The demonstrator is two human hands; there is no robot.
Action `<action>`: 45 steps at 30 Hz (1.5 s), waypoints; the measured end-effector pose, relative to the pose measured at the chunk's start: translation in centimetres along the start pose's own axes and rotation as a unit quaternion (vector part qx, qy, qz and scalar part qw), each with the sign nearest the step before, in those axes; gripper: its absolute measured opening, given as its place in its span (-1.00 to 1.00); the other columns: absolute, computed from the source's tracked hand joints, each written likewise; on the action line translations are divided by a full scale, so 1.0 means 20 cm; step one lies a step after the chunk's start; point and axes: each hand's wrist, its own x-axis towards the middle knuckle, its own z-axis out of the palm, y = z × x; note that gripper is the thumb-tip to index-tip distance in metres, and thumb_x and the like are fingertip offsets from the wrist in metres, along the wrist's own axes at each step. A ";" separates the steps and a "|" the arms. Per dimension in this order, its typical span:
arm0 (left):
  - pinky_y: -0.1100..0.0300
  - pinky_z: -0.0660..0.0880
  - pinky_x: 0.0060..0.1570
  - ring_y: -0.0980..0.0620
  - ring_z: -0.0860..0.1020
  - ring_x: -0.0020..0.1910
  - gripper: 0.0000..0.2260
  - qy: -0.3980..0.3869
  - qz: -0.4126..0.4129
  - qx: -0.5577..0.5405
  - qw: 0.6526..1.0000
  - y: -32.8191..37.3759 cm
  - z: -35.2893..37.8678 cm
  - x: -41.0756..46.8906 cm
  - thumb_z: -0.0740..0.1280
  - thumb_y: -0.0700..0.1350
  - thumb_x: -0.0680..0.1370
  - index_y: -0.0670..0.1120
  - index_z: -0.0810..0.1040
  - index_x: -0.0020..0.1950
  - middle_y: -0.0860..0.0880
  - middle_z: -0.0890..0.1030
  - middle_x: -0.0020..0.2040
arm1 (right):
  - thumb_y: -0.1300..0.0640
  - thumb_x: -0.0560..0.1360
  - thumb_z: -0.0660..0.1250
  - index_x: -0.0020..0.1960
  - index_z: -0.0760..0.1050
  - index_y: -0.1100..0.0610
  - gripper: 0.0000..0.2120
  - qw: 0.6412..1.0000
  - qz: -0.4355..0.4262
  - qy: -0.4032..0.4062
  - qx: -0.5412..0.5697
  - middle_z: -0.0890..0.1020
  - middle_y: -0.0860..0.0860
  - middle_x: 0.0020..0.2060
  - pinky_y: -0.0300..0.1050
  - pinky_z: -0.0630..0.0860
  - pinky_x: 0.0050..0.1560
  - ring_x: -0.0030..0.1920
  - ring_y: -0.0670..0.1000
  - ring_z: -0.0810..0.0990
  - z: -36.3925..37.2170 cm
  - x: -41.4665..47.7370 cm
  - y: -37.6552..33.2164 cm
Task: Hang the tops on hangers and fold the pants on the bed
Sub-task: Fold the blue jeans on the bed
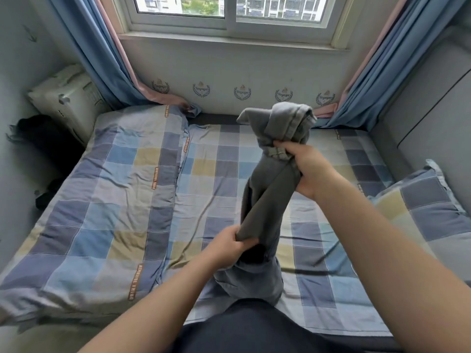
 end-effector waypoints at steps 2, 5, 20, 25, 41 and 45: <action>0.37 0.45 -0.18 0.28 0.59 -0.11 -0.93 0.022 0.004 0.006 1.000 -0.04 0.04 0.00 0.34 0.07 0.60 0.19 0.58 -0.07 0.28 0.67 -0.16 | 0.07 0.53 0.44 0.22 0.62 0.19 -0.69 1.000 -0.005 0.020 0.005 0.74 0.14 -0.02 0.02 0.66 -0.08 -0.06 0.12 0.74 -0.01 0.03 -0.03; 0.17 0.52 -0.06 0.08 0.63 -0.09 -0.86 0.049 0.010 -0.039 0.998 -0.04 0.04 0.00 0.32 -0.05 0.64 0.09 0.60 -0.09 0.13 0.68 -0.13 | 0.00 0.56 0.41 0.30 0.56 0.15 -0.63 1.000 -0.006 0.025 0.011 0.72 0.11 0.09 0.09 0.62 0.15 0.10 0.12 0.70 -0.05 0.07 0.02; -0.16 0.61 0.12 -0.16 0.66 0.05 -0.82 0.181 0.086 -0.219 0.955 0.43 -0.16 -0.08 0.36 -0.01 0.63 -0.10 0.66 -0.01 -0.16 0.71 -0.06 | -0.06 0.34 0.53 0.13 0.46 -0.16 -0.58 0.936 -0.008 -0.011 -0.351 0.65 -0.26 0.02 -0.22 0.56 0.03 0.05 -0.23 0.60 -0.18 -0.30 0.93; -0.12 0.63 0.09 -0.10 0.68 0.04 -0.90 0.168 0.106 -0.202 0.959 0.46 -0.25 -0.08 0.42 -0.05 0.59 -0.05 0.68 0.05 -0.09 0.73 -0.03 | 0.22 0.62 0.26 -0.21 0.53 0.01 -0.75 0.934 0.000 0.021 -0.358 0.61 -0.15 -0.34 -0.13 0.45 -0.20 -0.22 -0.10 0.55 -0.25 -0.22 0.90; 0.15 0.23 0.46 0.19 0.24 0.50 0.15 0.041 0.009 -0.018 0.999 -0.01 -0.03 -0.14 0.56 0.30 0.19 0.12 0.05 0.65 0.17 0.22 0.56 | 0.13 0.70 0.16 0.08 0.59 0.28 -0.72 0.999 0.038 0.020 0.028 0.73 0.14 -0.13 -0.14 0.66 -0.18 -0.15 0.03 0.72 -0.08 -0.21 0.42; 0.03 0.48 0.23 0.06 0.56 0.20 -0.44 0.122 0.013 -0.011 0.992 -0.06 0.02 -0.10 0.50 0.03 0.36 0.05 0.45 0.34 0.14 0.59 0.17 | 0.15 0.70 0.16 0.07 0.59 0.31 -0.71 0.998 0.032 0.011 0.062 0.73 0.16 -0.13 -0.13 0.67 -0.17 -0.16 0.04 0.73 -0.07 -0.21 0.35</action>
